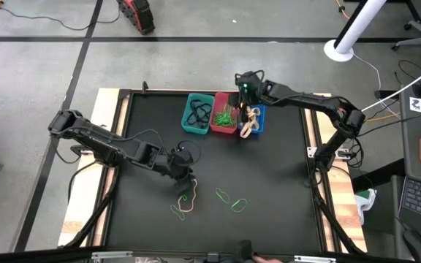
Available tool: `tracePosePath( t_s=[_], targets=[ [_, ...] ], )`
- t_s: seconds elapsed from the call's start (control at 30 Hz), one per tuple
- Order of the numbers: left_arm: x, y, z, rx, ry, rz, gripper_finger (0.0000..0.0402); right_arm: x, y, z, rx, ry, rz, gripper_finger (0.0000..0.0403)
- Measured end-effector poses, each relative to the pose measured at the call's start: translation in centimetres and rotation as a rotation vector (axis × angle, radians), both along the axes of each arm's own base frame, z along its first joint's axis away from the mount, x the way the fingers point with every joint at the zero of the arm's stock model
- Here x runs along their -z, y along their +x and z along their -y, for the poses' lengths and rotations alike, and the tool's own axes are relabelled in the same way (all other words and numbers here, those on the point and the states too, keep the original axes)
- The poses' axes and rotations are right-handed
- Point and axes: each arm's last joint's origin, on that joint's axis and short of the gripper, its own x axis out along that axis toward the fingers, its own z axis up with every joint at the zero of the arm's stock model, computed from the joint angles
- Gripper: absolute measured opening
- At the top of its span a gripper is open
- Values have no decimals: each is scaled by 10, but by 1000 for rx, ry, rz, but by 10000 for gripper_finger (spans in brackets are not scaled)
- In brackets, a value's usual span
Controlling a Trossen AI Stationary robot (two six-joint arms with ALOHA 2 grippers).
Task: Sort rubber bands into baskets
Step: Put the green rubber band into the pink bin
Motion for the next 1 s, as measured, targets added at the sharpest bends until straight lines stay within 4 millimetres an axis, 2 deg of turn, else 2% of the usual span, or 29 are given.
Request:
tracePosePath(
  t_s=[0.2, 0.4, 0.77, 1.0],
  targets=[
    [0, -3, 11, 0, 1, 8, 131, -3, -3, 9, 4, 5, 47, 1],
    [0, -4, 15, -11, -9, 12, 131, -3, -2, 9, -1, 1, 47, 8],
    [1, -8, 22, -10, 46, 13, 131, -3, -2, 9, 43, 34, 57, 128],
    [4, -13, 17, -144, 76, -23, 131, -2, -2, 8, 78, 70, 69, 155]
  ],
)
